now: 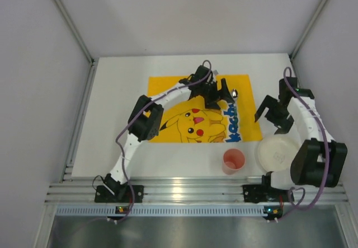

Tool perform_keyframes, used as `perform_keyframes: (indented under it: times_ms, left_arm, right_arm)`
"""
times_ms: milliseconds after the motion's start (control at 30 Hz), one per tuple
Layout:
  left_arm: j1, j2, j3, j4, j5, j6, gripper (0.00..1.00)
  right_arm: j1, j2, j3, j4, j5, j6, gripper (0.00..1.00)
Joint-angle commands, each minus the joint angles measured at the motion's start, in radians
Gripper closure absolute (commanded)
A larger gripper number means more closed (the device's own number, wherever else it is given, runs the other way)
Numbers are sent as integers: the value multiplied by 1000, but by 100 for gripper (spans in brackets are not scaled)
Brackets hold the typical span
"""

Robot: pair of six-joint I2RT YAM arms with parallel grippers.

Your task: Set the dinner table for one person

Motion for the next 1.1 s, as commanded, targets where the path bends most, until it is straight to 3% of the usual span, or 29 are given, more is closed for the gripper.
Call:
perform_keyframes:
  times_ms: [0, 233, 367, 400, 533, 567, 733, 967, 1067]
  left_arm:
    - [83, -224, -86, 70, -2, 13, 1]
    - [208, -462, -309, 50, 1, 83, 2]
    - [256, -560, -435, 41, -2, 120, 1]
    - [274, -594, -479, 35, -5, 125, 2]
    - [313, -666, -570, 21, -20, 155, 2]
    - [318, -677, -599, 17, -25, 169, 2]
    - [331, -703, -659, -5, -54, 201, 2]
    - [331, -686, -688, -2, -62, 189, 3]
    - [330, -672, -679, 0, -65, 188, 3]
  right_arm:
    - [-36, 91, -52, 52, -102, 12, 0]
    - [-56, 243, -85, 138, -62, 17, 1]
    - [-61, 309, -119, 187, -50, 20, 26]
    - [-61, 334, -131, 195, -45, 17, 38]
    - [-59, 354, -165, 225, -24, 9, 64]
    - [-59, 355, -170, 227, -22, 6, 76]
    - [-61, 314, -187, 221, 15, -15, 100]
    - [-61, 222, -165, 161, 29, -61, 97]
    - [-61, 174, -159, 140, 32, -64, 100]
